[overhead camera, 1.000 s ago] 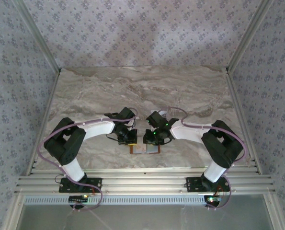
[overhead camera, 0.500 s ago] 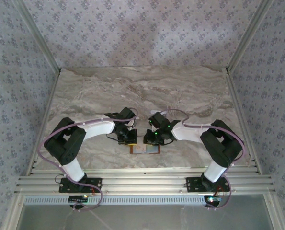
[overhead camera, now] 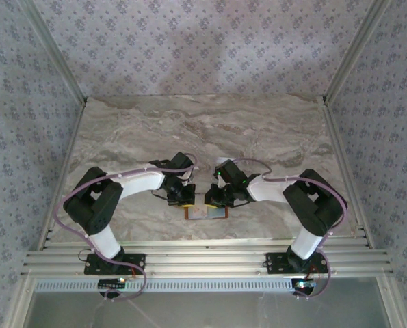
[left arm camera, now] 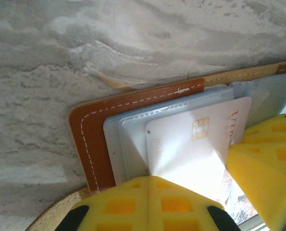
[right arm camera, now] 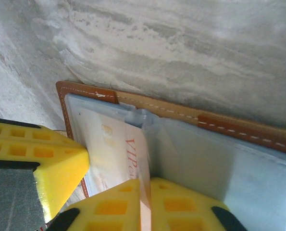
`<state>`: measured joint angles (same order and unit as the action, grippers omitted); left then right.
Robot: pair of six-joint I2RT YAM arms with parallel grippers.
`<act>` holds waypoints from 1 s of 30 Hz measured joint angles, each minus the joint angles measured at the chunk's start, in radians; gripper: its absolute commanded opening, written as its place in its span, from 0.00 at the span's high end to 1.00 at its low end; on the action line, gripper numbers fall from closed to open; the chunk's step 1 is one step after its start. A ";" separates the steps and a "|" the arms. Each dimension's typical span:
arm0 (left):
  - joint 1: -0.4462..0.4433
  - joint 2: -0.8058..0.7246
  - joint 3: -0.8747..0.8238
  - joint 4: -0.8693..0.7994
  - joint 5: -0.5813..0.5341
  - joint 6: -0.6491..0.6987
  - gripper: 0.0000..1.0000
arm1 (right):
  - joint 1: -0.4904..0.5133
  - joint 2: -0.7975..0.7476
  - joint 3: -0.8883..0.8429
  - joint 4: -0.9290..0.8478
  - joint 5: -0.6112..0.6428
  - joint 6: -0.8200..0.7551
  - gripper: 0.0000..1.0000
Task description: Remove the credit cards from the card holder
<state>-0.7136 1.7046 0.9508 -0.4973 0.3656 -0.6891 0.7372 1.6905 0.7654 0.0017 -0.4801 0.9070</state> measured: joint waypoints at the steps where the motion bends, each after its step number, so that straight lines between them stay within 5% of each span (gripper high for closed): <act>1: 0.000 0.000 0.000 0.000 0.000 0.000 0.94 | 0.000 -0.002 -0.002 0.000 0.001 0.001 0.93; 18: 0.000 0.000 0.000 0.001 -0.002 0.000 0.94 | -0.011 -0.156 -0.008 -0.163 0.114 -0.043 0.91; 30: 0.000 0.007 0.008 -0.004 0.002 0.001 0.94 | -0.008 -0.136 -0.008 -0.124 0.072 -0.042 0.87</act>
<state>-0.7139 1.7115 0.9588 -0.5014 0.3672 -0.6880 0.7288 1.5543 0.7570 -0.1226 -0.4084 0.8650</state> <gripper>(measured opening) 0.069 0.126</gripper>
